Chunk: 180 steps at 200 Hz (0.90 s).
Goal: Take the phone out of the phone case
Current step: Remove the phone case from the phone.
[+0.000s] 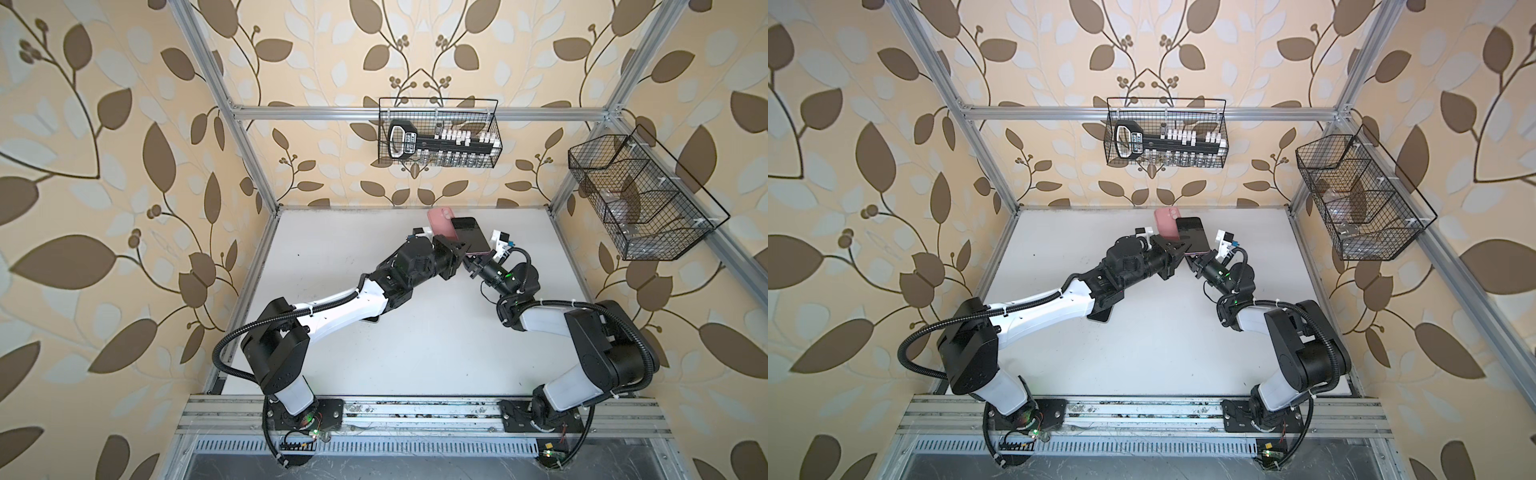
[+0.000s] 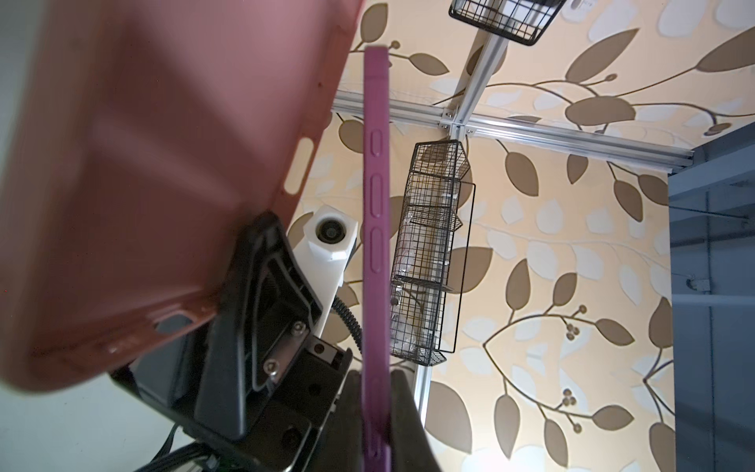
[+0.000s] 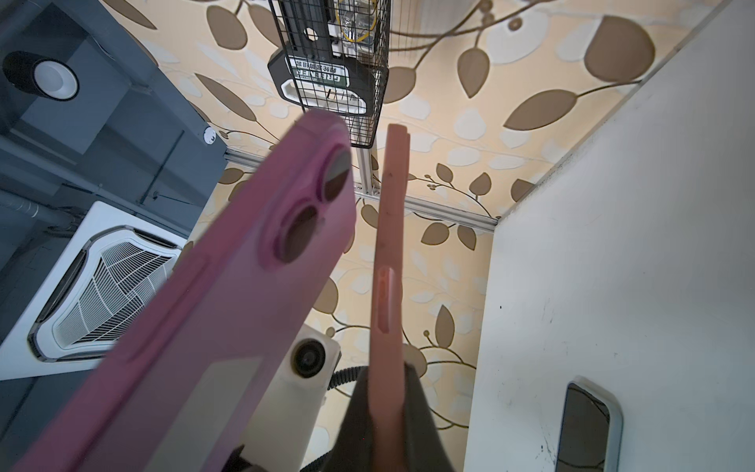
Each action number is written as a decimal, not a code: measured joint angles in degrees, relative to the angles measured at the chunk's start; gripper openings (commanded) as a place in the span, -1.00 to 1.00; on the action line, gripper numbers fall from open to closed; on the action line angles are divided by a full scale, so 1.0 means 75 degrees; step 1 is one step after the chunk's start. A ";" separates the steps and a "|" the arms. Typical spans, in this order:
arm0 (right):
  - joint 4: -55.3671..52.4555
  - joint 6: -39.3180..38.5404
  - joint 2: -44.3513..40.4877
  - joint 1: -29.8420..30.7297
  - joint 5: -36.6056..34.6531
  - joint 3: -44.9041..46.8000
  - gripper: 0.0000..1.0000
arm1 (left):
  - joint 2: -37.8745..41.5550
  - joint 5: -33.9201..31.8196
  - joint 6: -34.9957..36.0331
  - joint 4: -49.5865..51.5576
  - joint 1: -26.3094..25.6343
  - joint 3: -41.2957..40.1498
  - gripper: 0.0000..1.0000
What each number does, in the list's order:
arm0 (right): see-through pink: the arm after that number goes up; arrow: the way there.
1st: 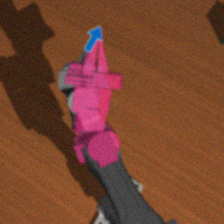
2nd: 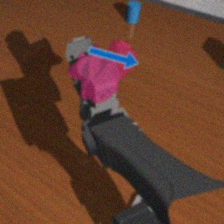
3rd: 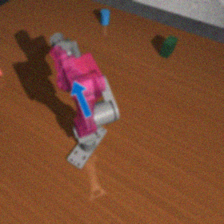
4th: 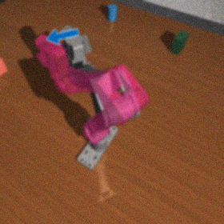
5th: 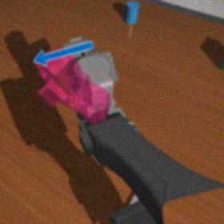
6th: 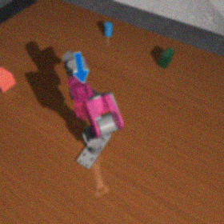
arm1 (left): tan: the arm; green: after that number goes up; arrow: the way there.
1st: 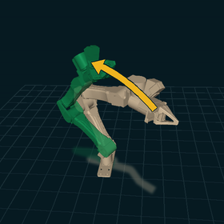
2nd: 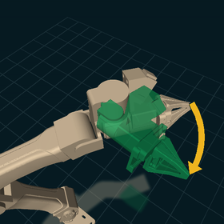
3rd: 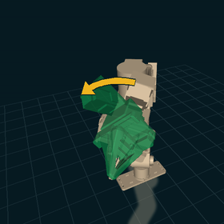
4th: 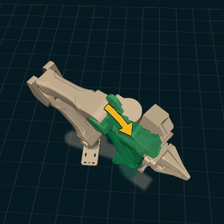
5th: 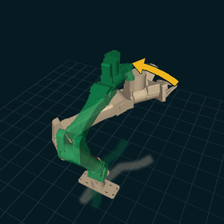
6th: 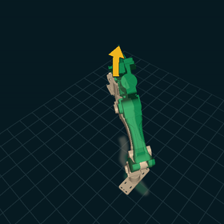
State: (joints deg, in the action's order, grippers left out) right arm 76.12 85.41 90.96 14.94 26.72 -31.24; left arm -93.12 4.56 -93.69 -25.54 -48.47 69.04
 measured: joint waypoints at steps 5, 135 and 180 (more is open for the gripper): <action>-0.0003 0.0000 0.0023 -0.0003 0.0009 0.0000 -1.00 | 0.0000 0.0000 0.0000 0.0000 0.0006 0.0000 -1.00; -0.1134 -0.0490 -0.0446 -0.0892 0.0312 0.0195 -1.00 | 0.0082 0.0277 0.0300 0.0000 0.0224 0.0000 -1.00; -0.2451 -0.0889 -0.1005 -0.1539 0.0498 0.0697 -1.00 | 0.0096 0.0796 0.0417 -0.0041 0.0583 -0.0006 -1.00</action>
State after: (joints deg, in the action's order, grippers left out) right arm 57.74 78.74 83.42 3.40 30.46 -26.02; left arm -92.40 10.52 -90.56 -25.85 -44.10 68.99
